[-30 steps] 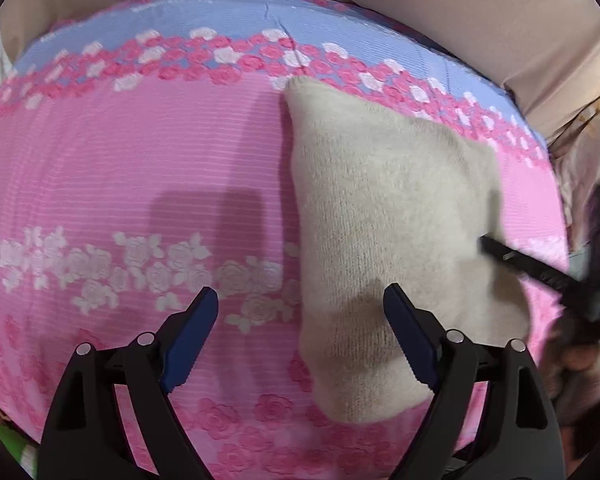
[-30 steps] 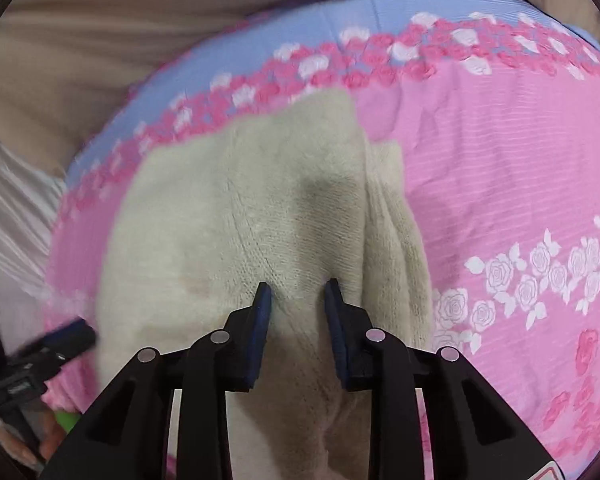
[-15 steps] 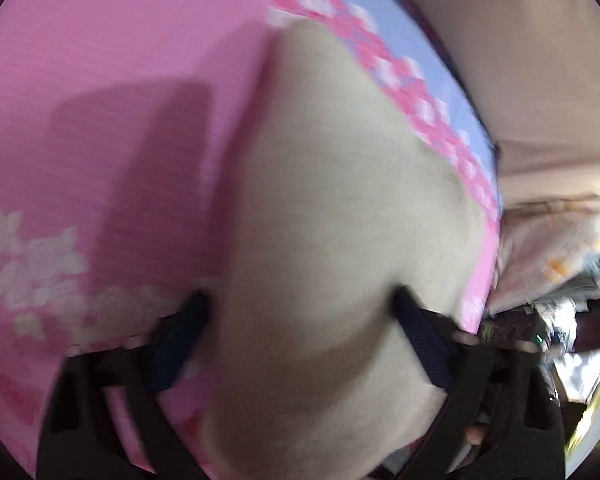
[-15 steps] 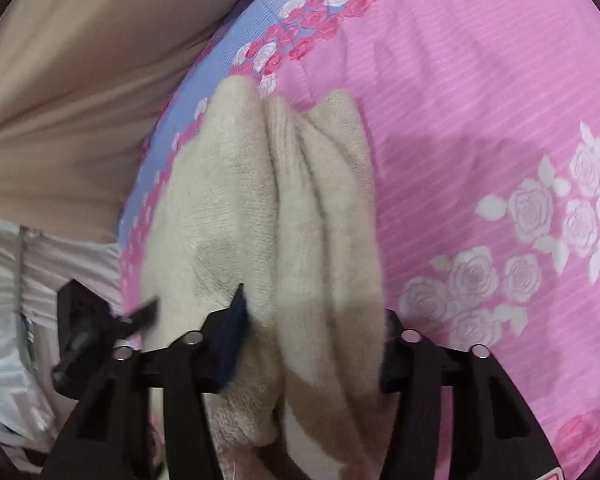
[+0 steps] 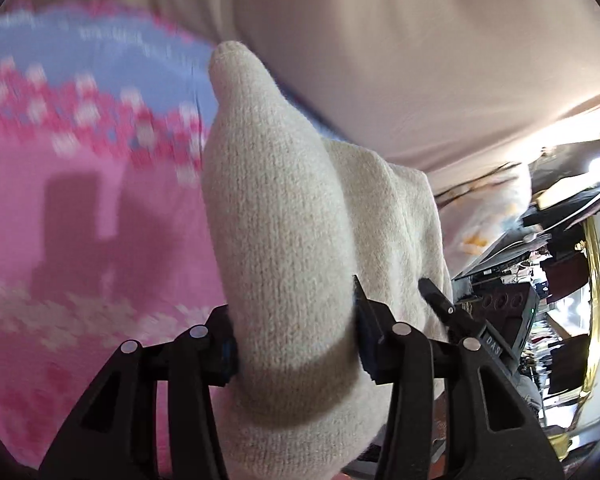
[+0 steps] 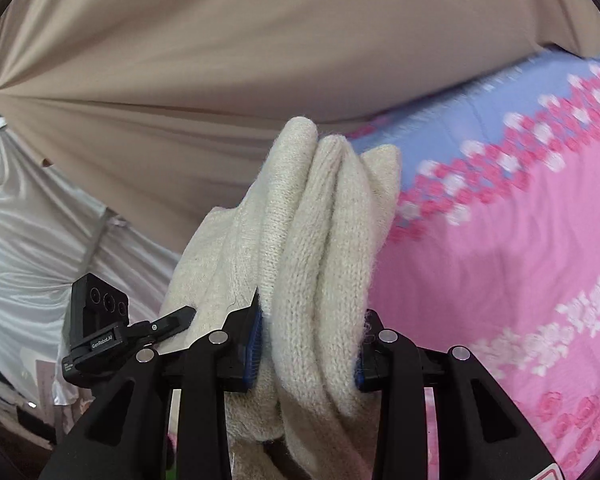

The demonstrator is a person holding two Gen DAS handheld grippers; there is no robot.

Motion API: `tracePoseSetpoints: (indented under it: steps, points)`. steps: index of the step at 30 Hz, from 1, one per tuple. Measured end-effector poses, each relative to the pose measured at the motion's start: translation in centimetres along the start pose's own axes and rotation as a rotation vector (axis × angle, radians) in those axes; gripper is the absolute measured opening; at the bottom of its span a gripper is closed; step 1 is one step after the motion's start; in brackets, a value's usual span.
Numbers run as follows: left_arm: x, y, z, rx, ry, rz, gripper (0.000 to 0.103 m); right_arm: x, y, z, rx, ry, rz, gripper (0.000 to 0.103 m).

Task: Fold small clothes

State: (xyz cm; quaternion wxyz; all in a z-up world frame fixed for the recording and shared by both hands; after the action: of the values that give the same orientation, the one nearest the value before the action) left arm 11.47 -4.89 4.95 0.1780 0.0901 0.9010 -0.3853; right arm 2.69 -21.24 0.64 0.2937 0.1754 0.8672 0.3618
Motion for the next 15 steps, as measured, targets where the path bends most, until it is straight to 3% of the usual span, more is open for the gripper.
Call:
tracePoseSetpoints:
  steps: [3,5,7,8,9,10,11,12,13,14,15]
  points:
    - [-1.5,1.2,-4.9,-0.039,-0.055,0.032,0.047,1.0,4.6,2.5,-0.023,0.015,-0.043,0.036]
    - [-2.5,3.4,-6.5,-0.075,-0.084,0.032,0.052,1.9,6.1,5.9,-0.025,0.034,-0.049,0.043]
    - [-3.0,7.2,-6.5,-0.119,-0.093,0.021,0.071,3.1,5.0,10.1,-0.007,0.020,-0.053,0.053]
    - [-3.2,9.3,-5.7,-0.151,-0.101,0.019,0.094,3.6,3.5,12.3,0.043,-0.011,-0.071,0.053]
    - [-3.0,13.2,-4.8,-0.247,-0.129,0.001,0.096,4.4,1.1,14.7,0.136,-0.023,-0.077,0.053]
    - [-2.4,16.6,-3.6,-0.335,-0.125,-0.015,0.096,5.4,-1.1,16.4,0.233,-0.005,-0.067,0.045]
    - [-1.3,19.4,-3.2,-0.413,-0.095,-0.046,0.089,6.5,-2.9,17.5,0.295,0.027,-0.035,0.034]
    - [0.2,21.9,-2.8,-0.473,-0.047,-0.089,0.072,7.9,-3.4,18.1,0.280,0.067,0.006,0.018]
    - [2.0,23.1,-2.4,-0.439,0.001,-0.135,0.069,9.5,-2.2,18.0,0.215,0.087,0.014,0.016]
    - [3.2,23.2,-2.7,-0.382,0.001,-0.163,0.070,10.3,-1.2,17.5,0.211,0.078,-0.024,0.016]
    - [4.2,23.1,-3.8,-0.373,-0.023,-0.165,0.070,11.1,0.2,17.2,0.219,0.070,-0.079,0.016]
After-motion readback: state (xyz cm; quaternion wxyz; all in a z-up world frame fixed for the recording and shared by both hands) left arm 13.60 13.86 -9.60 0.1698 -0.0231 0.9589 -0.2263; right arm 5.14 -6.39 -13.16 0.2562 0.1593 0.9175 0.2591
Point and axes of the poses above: each gripper's, at about its wrist camera, not at the fingertips, and z roughly the way its jaws point, y to its left, x to its underside, the point moved 10 cm from there along z, roughly the way its jaws point, and after that the axes turned 9 degrees about z, right-handed, at the moved point
